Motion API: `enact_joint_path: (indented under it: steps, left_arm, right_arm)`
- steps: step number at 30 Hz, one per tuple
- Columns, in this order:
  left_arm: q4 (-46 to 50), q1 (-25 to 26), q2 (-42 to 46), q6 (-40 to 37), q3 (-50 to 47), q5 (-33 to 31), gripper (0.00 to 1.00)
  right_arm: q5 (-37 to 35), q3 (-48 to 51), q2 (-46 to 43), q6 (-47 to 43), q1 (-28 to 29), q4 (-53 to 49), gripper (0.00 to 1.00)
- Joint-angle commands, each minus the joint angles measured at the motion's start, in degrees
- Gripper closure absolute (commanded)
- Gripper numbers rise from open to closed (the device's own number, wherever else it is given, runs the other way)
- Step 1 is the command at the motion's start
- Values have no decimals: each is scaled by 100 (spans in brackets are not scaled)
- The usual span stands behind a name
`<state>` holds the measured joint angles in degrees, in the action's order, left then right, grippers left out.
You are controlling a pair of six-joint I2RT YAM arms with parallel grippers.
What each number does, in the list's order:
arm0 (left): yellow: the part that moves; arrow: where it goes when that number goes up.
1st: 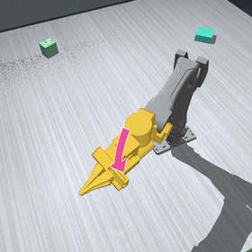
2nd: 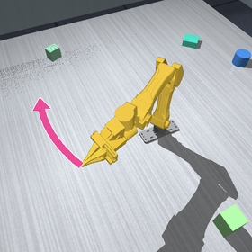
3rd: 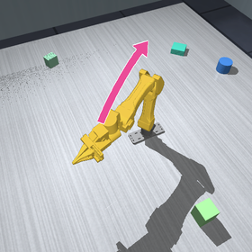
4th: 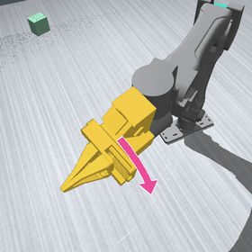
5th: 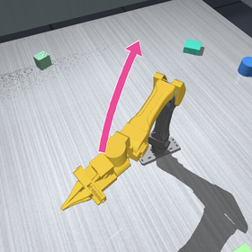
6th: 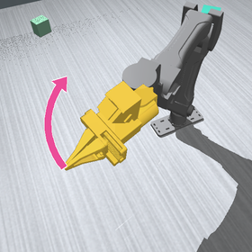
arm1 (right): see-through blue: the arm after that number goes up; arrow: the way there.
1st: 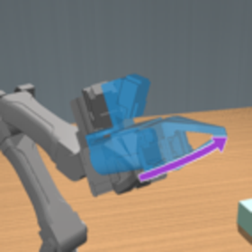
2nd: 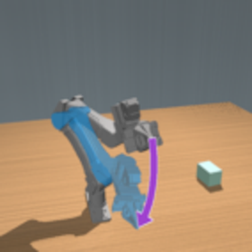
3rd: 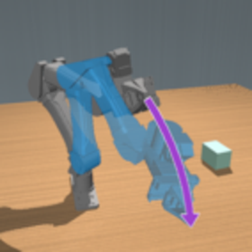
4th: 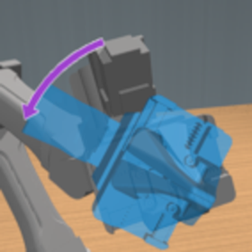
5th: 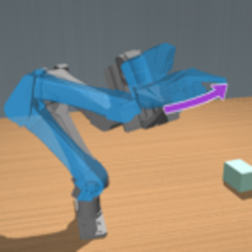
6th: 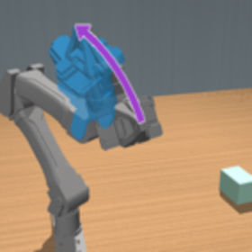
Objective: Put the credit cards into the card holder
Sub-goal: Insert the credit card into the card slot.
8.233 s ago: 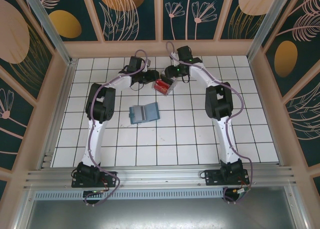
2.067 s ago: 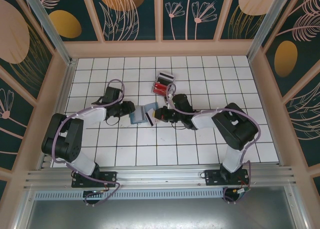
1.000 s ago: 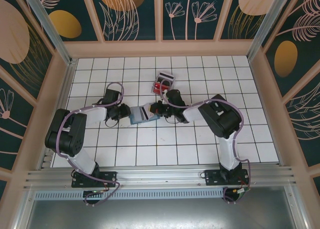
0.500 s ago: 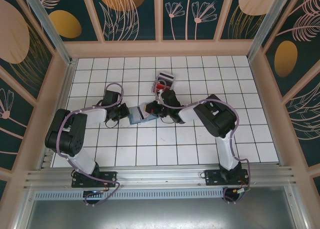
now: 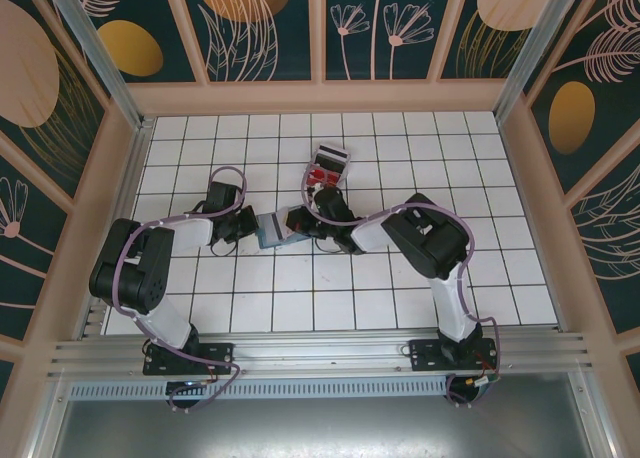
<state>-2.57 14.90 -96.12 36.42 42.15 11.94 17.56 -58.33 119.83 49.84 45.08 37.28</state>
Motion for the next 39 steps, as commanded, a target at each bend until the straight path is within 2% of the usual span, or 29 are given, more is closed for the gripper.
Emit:
enact_joint_path:
  steps: [1, 6, 11, 14, 17, 22, 26, 32, 39]
  left_arm:
    - [-191, 330, -434, 109, -179, 660, 97]
    - [-187, 330, -467, 85, -183, 645, 97]
    - [-77, 330, -472, 19, -112, 582, 98]
    - [-77, 333, -472, 14, -93, 578, 98]
    - [-103, 330, -483, 41, -104, 606, 98]
    - [-95, 334, -483, 32, -106, 607, 98]
    - [-86, 331, -474, 31, -102, 607, 98]
    - [-104, 330, -535, 34, -85, 624, 98]
    - [-134, 331, -571, 47, -58, 664, 98]
  right_arm:
    - [-184, -228, -29, -383, 308, -595, 91]
    - [-600, -242, -484, -950, 209, -1483, 65]
    - [-954, -500, -949, -1644, 55, -2557, 57]
    - [-913, -758, -1019, -1938, -46, -3052, 56]
    - [-397, -846, -977, -2005, -177, -3041, 59]
    - [-181, -1084, -651, -2022, -219, -3190, 73]
    - [-165, -1220, -441, -1999, -219, -3358, 78]
    - [-348, -1190, -324, -1935, -221, -3535, 80]
    - [-191, -1279, -215, -1926, -140, -3542, 81]
